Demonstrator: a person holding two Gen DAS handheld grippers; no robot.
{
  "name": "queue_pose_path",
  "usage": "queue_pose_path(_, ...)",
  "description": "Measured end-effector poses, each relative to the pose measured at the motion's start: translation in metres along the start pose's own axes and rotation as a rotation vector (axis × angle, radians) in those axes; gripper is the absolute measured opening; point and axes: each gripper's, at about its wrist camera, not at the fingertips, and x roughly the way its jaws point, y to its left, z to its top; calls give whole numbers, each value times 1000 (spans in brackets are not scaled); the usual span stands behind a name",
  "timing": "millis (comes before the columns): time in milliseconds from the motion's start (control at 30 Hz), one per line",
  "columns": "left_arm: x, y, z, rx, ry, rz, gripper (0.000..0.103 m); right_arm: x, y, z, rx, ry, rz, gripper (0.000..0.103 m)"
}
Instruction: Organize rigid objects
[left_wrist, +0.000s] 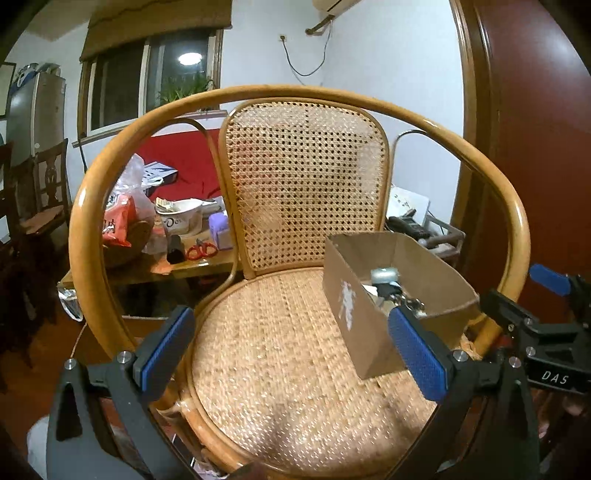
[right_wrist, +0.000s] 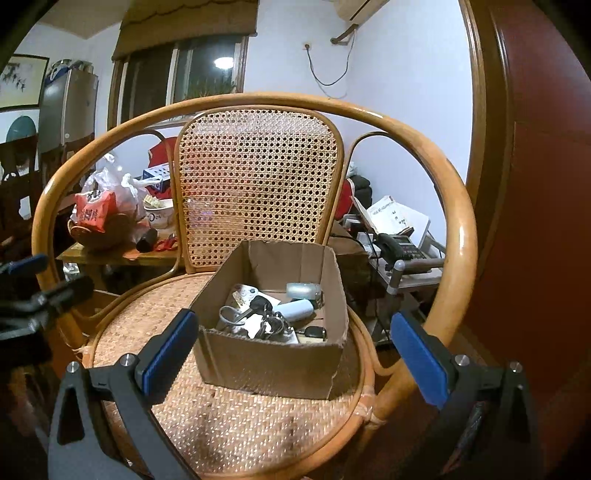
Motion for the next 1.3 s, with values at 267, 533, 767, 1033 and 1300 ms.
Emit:
queue_pose_path(267, -1, -14, -7, 13, 5, 3, 103, -8, -2, 1, 45, -25, 97, 103)
queue_pose_path(533, 6, -21, -5, -2, 18, 14, 103, -10, -1, 1, 35, -31, 72, 103)
queue_pose_path(767, 5, -23, -5, 3, 13, 20, 103, -9, -3, -1, 36, -30, 70, 103)
queue_pose_path(1033, 6, -21, -6, 5, 17, 17, 103, -10, -3, -1, 40, -27, 66, 103)
queue_pose_path(1300, 8, -21, -6, -1, 20, 15, 103, -11, -2, -1, 40, -28, 61, 103)
